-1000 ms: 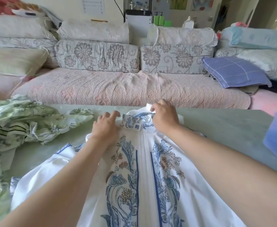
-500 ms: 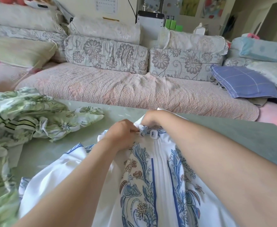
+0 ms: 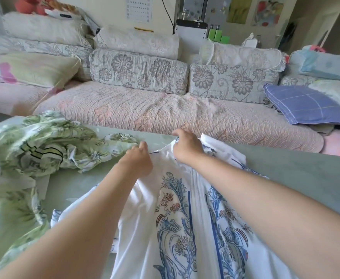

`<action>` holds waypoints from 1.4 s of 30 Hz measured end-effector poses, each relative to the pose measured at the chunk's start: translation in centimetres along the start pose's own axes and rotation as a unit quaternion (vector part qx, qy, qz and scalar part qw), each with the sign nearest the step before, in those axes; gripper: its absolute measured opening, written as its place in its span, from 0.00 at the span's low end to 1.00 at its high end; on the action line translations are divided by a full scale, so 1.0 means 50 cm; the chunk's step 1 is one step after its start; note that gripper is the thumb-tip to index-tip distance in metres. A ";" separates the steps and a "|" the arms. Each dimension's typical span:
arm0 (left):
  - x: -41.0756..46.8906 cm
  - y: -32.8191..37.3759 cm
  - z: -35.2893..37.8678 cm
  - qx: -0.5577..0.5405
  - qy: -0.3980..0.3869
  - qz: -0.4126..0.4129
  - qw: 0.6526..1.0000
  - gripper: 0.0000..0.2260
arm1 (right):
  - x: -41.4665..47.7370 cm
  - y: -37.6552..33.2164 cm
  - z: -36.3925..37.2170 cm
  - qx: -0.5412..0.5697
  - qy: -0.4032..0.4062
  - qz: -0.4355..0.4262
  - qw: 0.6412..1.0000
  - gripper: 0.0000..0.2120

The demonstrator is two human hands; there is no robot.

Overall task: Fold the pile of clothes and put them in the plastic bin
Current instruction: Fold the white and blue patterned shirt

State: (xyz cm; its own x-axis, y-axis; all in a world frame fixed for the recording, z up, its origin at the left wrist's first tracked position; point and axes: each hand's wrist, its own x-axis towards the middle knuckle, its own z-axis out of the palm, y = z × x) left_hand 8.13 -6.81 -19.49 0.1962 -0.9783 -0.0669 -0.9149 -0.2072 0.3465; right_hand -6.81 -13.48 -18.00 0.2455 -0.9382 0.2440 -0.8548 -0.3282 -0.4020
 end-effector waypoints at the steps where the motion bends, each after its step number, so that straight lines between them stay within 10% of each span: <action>1: -0.005 -0.009 -0.013 -0.007 -0.018 -0.024 1.000 0.22 | -0.025 -0.012 0.008 0.003 0.004 -0.037 0.999 0.20; 5: -0.070 -0.054 -0.090 0.072 -0.182 -0.075 0.978 0.43 | -0.127 -0.057 0.060 0.025 -0.128 -0.086 0.988 0.18; 10: -0.145 -0.120 -0.134 0.189 -0.324 -0.068 0.924 0.24 | -0.175 -0.065 0.104 -0.124 -0.216 -0.076 0.965 0.31; 18: -0.187 -0.206 -0.181 0.312 -0.076 -0.162 0.933 0.19 | -0.200 -0.119 0.088 -0.158 -0.198 -0.067 0.965 0.31; 21: -0.187 -0.172 -0.151 0.259 0.043 0.010 0.965 0.21 | -0.233 -0.145 0.094 -0.181 -0.166 -0.064 0.967 0.31; 25: -0.234 -0.135 -0.064 0.154 -0.112 0.159 0.969 0.22 | -0.295 -0.148 0.096 -0.141 -0.169 -0.040 0.975 0.32; 32: -0.280 -0.166 -0.053 0.263 -0.183 -0.067 0.945 0.40 | -0.410 -0.022 -0.002 -0.120 -0.236 -0.023 0.964 0.36; 42: -0.491 0.027 -0.013 0.163 -0.116 0.235 0.951 0.18 | -0.592 0.036 -0.162 -0.052 -0.197 -0.093 0.975 0.28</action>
State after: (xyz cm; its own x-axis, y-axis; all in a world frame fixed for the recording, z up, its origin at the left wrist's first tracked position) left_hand 2.32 16.93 -16.76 -0.3107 -0.9303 -0.1948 -0.9503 0.2999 0.0832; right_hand -19.33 14.57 -18.82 0.5403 -0.8392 -0.0619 -0.8150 -0.5035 -0.2868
